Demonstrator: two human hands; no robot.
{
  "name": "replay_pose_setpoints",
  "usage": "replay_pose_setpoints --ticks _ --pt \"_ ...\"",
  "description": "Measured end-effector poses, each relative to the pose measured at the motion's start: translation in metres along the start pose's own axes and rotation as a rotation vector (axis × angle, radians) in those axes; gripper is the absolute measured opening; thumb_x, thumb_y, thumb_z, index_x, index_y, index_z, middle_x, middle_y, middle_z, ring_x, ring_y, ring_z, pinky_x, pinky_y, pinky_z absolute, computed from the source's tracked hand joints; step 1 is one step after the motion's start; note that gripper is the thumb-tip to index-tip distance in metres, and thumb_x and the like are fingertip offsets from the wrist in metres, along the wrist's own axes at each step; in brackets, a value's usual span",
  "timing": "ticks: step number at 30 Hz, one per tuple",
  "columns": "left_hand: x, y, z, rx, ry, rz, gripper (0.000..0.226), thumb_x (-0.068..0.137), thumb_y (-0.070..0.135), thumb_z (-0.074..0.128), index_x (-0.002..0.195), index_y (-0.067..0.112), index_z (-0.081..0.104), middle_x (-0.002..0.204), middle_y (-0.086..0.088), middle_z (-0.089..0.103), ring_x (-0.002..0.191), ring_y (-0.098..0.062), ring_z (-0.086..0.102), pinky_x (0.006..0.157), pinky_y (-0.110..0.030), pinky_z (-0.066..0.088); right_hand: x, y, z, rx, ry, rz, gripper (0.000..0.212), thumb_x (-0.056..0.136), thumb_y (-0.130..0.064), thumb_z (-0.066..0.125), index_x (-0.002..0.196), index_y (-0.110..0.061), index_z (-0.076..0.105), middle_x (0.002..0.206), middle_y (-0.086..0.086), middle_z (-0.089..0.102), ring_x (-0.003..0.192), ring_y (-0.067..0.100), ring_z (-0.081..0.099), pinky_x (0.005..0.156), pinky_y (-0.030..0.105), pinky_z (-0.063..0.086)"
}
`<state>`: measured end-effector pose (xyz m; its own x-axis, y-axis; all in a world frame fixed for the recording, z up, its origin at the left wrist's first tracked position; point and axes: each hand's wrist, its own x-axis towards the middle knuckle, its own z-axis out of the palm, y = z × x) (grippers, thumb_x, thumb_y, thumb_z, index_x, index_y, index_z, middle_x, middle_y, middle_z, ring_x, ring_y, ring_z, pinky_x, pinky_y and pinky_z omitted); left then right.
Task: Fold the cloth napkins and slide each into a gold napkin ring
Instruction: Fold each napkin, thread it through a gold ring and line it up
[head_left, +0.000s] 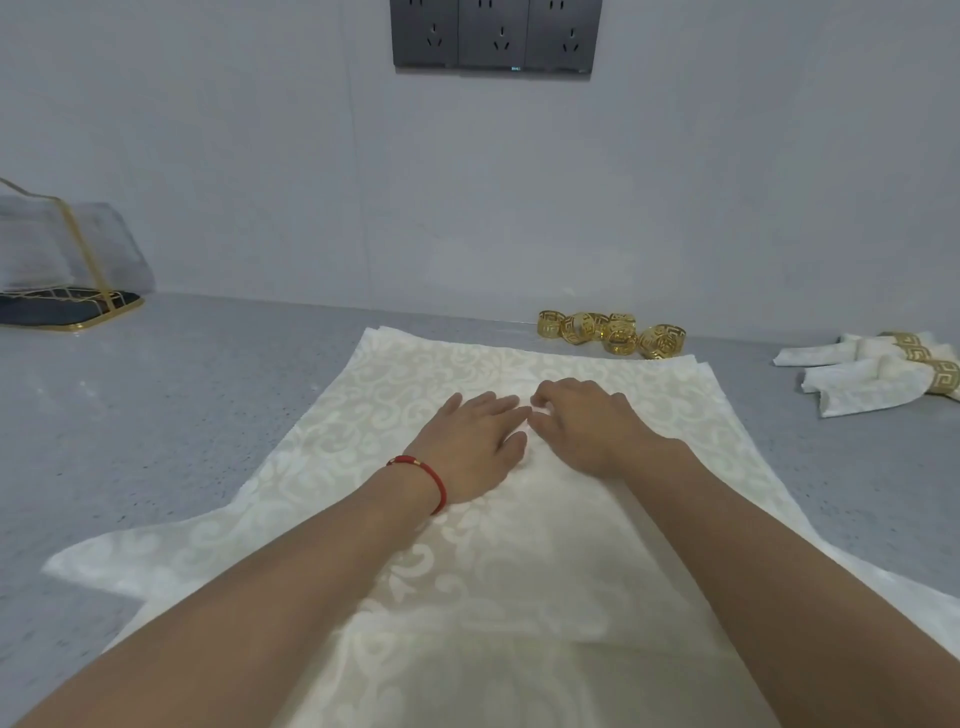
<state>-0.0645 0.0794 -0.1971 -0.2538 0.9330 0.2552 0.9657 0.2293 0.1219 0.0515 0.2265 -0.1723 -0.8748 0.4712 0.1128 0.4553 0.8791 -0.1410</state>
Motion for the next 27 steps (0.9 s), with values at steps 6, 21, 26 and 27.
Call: replay_pose_setpoints --ticks 6,21,26,27 --pt "0.005 -0.004 0.006 0.033 -0.110 -0.082 0.054 0.100 0.043 0.017 0.153 0.029 0.023 0.161 0.006 0.020 0.146 -0.014 0.015 0.120 -0.047 0.012 0.017 -0.007 -0.004 -0.002 -0.016 0.093 0.043 0.107 -0.032 0.029 0.142 -0.036 0.054 0.143 0.002 0.051 0.133 0.028 0.040 0.103 0.051 0.033" --pt "0.022 -0.012 0.003 0.052 -0.277 -0.099 0.063 0.097 0.047 0.010 0.158 0.032 0.005 0.167 0.005 0.001 0.152 -0.014 -0.001 0.121 -0.051 0.002 0.053 -0.009 0.005 0.140 0.140 0.302 0.023 0.097 -0.034 0.055 0.105 -0.018 0.069 0.121 0.001 0.059 0.116 0.028 0.051 0.085 0.043 0.027" --pt "0.017 -0.012 0.013 0.052 -0.182 -0.087 0.075 0.083 0.054 -0.002 0.153 0.031 0.016 0.163 0.006 0.013 0.149 -0.018 0.010 0.120 -0.051 0.010 0.069 -0.004 0.006 0.255 0.154 0.321 0.007 0.093 -0.030 0.061 0.098 -0.029 0.066 0.113 -0.007 0.065 0.114 0.023 0.056 0.094 0.047 0.032" --pt "0.017 -0.012 0.014 0.039 -0.179 -0.097 0.074 0.084 0.054 -0.001 0.152 0.031 0.017 0.163 0.006 0.014 0.149 -0.017 0.010 0.120 -0.051 0.010 0.071 -0.004 0.007 0.278 0.159 0.319 0.007 0.093 -0.029 0.061 0.099 -0.031 0.065 0.112 -0.008 0.065 0.113 0.022 0.057 0.096 0.047 0.031"
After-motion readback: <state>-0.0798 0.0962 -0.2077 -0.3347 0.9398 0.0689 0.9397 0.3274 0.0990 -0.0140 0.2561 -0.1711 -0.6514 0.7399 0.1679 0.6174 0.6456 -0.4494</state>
